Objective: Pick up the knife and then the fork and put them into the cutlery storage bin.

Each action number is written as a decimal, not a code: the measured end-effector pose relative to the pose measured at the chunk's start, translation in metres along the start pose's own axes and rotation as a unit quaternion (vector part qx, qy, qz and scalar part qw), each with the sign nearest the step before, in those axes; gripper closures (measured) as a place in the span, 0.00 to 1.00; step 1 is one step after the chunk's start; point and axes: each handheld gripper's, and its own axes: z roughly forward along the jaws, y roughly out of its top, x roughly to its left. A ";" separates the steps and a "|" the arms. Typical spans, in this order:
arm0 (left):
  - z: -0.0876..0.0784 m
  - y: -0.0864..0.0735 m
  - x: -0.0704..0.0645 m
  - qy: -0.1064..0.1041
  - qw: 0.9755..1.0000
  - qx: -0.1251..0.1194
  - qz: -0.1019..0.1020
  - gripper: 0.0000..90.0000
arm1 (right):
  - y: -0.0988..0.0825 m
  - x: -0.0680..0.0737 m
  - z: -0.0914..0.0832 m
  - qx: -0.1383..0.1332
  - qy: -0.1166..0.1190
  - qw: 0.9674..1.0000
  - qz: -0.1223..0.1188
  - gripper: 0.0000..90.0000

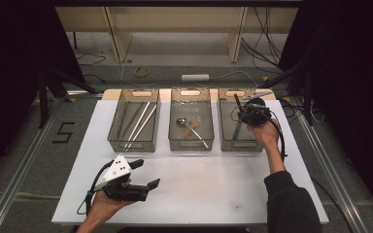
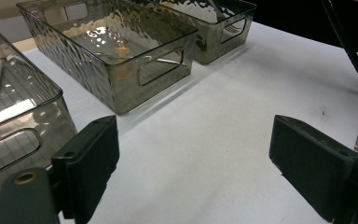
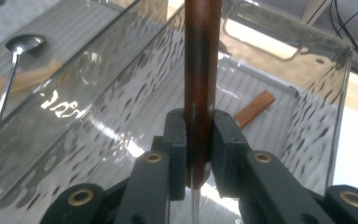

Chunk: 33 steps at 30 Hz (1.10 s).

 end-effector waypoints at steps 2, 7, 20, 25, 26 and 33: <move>0.000 0.000 0.000 0.000 1.000 0.000 -0.001 0.17 | -0.001 0.000 0.002 0.009 0.007 1.000 0.003 0.86; 0.000 0.000 0.000 0.000 1.000 0.000 -0.001 0.17 | -0.003 0.001 0.006 0.022 0.005 1.000 0.006 0.85; 0.000 0.000 0.000 0.000 1.000 0.004 -0.001 0.17 | -0.004 0.001 0.009 0.037 0.007 0.999 0.013 0.77; 0.000 0.000 0.000 0.001 1.000 0.004 -0.001 0.17 | -0.001 -0.001 0.006 0.033 0.008 0.999 0.025 0.69; 0.000 0.000 0.000 0.001 1.000 0.004 -0.002 0.17 | -0.001 -0.001 0.005 0.033 0.008 0.999 0.025 0.69; 0.000 0.000 0.000 0.002 1.000 0.002 -0.006 0.17 | -0.002 -0.002 0.002 0.031 0.016 0.999 0.034 0.62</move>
